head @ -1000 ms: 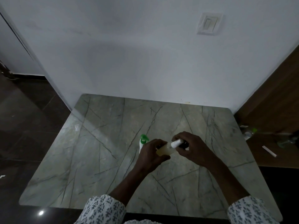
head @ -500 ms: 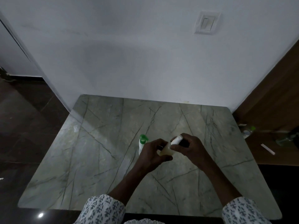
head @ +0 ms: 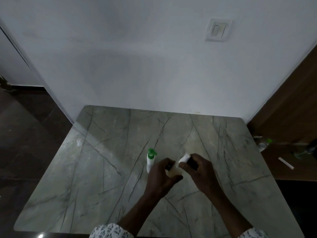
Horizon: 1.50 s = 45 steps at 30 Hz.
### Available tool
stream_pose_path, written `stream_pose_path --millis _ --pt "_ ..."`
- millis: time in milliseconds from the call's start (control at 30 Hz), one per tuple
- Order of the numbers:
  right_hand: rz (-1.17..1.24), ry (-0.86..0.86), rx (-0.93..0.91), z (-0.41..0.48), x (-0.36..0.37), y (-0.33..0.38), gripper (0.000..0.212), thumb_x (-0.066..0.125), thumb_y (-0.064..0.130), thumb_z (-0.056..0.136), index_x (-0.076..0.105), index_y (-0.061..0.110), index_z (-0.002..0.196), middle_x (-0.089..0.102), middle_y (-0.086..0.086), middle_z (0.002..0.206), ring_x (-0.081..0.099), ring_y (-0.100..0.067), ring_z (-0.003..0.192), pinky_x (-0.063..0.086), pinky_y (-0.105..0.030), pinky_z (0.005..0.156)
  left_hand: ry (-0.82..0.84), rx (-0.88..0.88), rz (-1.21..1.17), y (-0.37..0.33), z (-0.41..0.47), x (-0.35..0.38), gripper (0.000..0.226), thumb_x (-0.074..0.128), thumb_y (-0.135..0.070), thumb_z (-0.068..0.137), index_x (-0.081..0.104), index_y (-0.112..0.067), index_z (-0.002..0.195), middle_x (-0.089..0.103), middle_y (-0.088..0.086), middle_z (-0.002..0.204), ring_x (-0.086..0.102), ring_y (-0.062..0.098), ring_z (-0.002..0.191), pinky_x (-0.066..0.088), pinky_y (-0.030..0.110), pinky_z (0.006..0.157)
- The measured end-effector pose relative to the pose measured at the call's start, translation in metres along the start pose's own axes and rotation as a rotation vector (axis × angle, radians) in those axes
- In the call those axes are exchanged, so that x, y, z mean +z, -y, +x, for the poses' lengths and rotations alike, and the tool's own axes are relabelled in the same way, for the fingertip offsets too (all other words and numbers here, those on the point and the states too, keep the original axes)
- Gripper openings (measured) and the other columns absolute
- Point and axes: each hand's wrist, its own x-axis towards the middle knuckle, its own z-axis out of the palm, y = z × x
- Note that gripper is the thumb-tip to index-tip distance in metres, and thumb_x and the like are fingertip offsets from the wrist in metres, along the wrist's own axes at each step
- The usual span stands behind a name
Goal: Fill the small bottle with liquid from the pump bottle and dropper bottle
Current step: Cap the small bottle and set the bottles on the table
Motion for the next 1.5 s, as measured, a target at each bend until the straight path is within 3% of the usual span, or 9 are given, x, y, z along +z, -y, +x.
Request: stream_pose_path --millis 133,267,467,600,733,833,1067,1333,1500 --pt "0.023 -0.033 0.031 -0.002 0.013 -0.019 0.029 0.074 0.04 0.077 0.068 0.014 0.087 0.071 0.003 0.08 0.068 -0.004 0.076 0.053 -0.015 0.064 0.053 -0.04 0.014 0.015 0.002 0.012 0.058 0.08 -0.032 0.074 0.057 -0.029 0.127 0.058 -0.024 0.119 0.056 -0.006 0.11 0.041 0.005 0.086" --pt "-0.07 -0.059 0.085 -0.004 0.029 -0.062 0.015 0.078 0.016 0.079 0.065 0.02 0.086 0.066 0.007 0.08 0.064 -0.002 0.078 0.049 -0.012 0.065 0.152 -0.291 0.098 0.051 0.007 0.02 0.093 0.081 -0.034 0.073 0.031 -0.016 0.149 0.041 -0.004 0.146 0.044 0.015 0.132 0.039 0.027 0.108" --pt "-0.234 -0.034 0.096 -0.001 0.053 -0.12 0.018 0.076 0.008 0.081 0.068 0.006 0.097 0.058 0.001 0.086 0.061 -0.012 0.078 0.043 -0.003 0.072 0.081 -0.534 0.133 0.104 0.011 0.006 0.074 0.083 -0.031 0.072 0.05 -0.009 0.135 0.06 0.007 0.121 0.061 0.014 0.09 0.05 0.021 0.071" --pt "-0.26 -0.028 0.104 0.026 0.07 -0.136 0.023 0.073 0.008 0.084 0.067 0.003 0.105 0.063 -0.012 0.095 0.063 -0.021 0.085 0.05 -0.027 0.074 0.02 -0.545 0.122 0.122 0.029 -0.002 0.082 0.083 -0.027 0.074 0.042 -0.007 0.142 0.058 0.014 0.129 0.057 0.015 0.086 0.045 0.024 0.073" --pt "-0.239 -0.004 0.135 0.048 0.091 -0.147 0.026 0.071 0.007 0.085 0.066 0.003 0.11 0.061 -0.015 0.1 0.062 -0.023 0.089 0.041 -0.017 0.075 -0.03 -0.51 0.109 0.134 0.046 0.001 0.089 0.084 -0.021 0.072 0.036 -0.006 0.145 0.055 0.02 0.134 0.062 0.029 0.105 0.046 0.027 0.078" --pt "-0.232 0.018 0.164 0.053 0.104 -0.154 0.025 0.071 0.007 0.083 0.067 0.003 0.107 0.059 -0.014 0.097 0.062 -0.025 0.086 0.043 -0.023 0.074 -0.033 -0.485 0.113 0.144 0.052 0.007 0.098 0.086 -0.021 0.07 0.029 -0.009 0.149 0.05 0.02 0.141 0.058 0.034 0.118 0.049 0.035 0.089" --pt "-0.236 0.016 0.199 0.048 0.118 -0.164 0.024 0.071 0.008 0.082 0.066 0.007 0.105 0.058 -0.011 0.095 0.061 -0.023 0.083 0.044 -0.024 0.073 -0.038 -0.419 0.097 0.153 0.061 0.018 0.096 0.085 -0.023 0.069 0.032 -0.015 0.149 0.053 0.015 0.139 0.058 0.032 0.118 0.052 0.045 0.094" --pt "-0.248 -0.028 0.203 0.051 0.128 -0.165 0.026 0.071 0.007 0.082 0.065 0.005 0.107 0.059 -0.014 0.095 0.061 -0.027 0.083 0.045 -0.027 0.073 -0.065 -0.351 0.122 0.155 0.08 0.024 0.088 0.086 -0.021 0.067 0.041 -0.017 0.142 0.061 0.007 0.132 0.058 0.026 0.118 0.046 0.033 0.09" --pt "-0.265 -0.033 0.221 0.051 0.13 -0.167 0.026 0.07 0.011 0.084 0.064 0.006 0.108 0.058 -0.014 0.095 0.06 -0.026 0.083 0.044 -0.028 0.07 -0.041 -0.343 0.198 0.16 0.086 0.023 0.09 0.087 -0.037 0.063 0.042 -0.023 0.139 0.062 0.004 0.131 0.059 0.026 0.117 0.051 0.039 0.091"
